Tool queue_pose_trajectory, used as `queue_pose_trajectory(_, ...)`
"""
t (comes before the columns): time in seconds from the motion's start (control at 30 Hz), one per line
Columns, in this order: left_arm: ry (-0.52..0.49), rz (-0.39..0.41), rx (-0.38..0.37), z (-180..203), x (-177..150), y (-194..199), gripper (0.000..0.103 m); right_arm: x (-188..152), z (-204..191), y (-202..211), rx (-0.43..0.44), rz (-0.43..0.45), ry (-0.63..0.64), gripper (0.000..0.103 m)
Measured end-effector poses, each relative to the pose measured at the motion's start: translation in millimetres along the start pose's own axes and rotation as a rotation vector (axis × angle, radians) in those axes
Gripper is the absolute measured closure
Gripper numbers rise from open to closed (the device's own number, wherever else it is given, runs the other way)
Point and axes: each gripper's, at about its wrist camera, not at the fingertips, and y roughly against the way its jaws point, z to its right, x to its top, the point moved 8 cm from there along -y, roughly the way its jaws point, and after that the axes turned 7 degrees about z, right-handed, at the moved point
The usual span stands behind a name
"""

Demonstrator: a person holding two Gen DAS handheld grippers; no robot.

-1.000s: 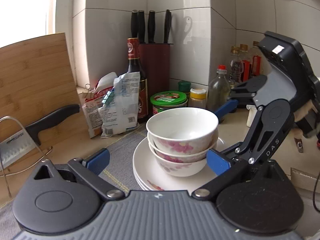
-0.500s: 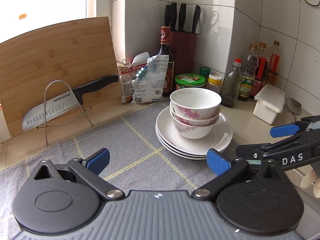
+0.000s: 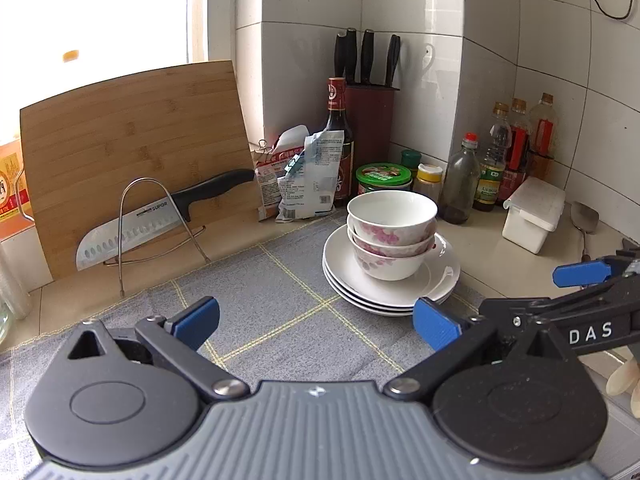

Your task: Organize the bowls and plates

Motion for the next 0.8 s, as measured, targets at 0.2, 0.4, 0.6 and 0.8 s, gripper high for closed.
queue_pose_trajectory(0.2, -0.011, -0.015, 0.020, 2.4, -0.7, 1.3, 0.001, -2.4, -0.9, 2.7, -0.023, -0.003, 0.012, 0.000)
queue_pose_trajectory(0.4, -0.009, -0.017, 0.023, 4.0, -0.2, 2.2, 0.001, -2.1, 0.9, 5.0, -0.036, -0.001, 0.010, 0.000)
queue_pose_trajectory(0.6, -0.010, -0.015, 0.021, 5.2, 1.0, 2.9, 0.001, -1.7, 3.1, 7.7, -0.042, 0.005, 0.007, 0.000)
queue_pose_trajectory(0.8, -0.008, -0.023, 0.025, 5.0, 1.4, 3.5, 0.001, -0.6, 3.3, 10.2, -0.052, 0.009, 0.016, 0.000)
